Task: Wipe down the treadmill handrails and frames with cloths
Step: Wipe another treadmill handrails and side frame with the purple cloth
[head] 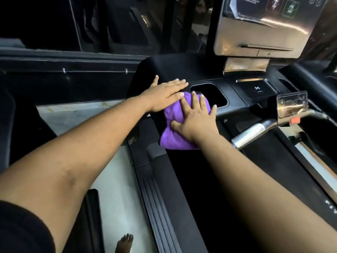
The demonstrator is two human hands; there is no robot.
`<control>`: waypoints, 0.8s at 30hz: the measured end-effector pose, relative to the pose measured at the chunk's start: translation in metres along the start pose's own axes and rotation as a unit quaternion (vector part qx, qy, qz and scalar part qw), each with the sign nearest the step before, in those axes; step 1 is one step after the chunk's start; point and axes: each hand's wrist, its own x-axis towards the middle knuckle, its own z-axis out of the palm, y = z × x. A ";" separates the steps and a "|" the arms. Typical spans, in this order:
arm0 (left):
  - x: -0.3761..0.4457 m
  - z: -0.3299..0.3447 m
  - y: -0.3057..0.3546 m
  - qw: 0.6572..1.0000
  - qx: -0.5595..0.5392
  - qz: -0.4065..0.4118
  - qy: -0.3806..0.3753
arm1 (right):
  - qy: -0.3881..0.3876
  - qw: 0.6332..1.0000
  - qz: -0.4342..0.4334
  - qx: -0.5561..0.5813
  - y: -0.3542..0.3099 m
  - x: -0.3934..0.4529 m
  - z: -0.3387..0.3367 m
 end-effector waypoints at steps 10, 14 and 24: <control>0.002 0.006 -0.011 0.999 -0.033 -0.017 -0.003 | 0.016 0.998 -0.041 -0.046 0.013 -0.013 0.013; 0.002 0.000 -0.012 0.999 -0.019 -0.031 -0.024 | 0.040 0.991 -0.027 -0.125 -0.028 0.019 0.006; -0.035 0.013 0.003 0.999 0.021 0.041 -0.023 | 0.032 0.976 -0.130 -0.170 0.006 -0.123 0.044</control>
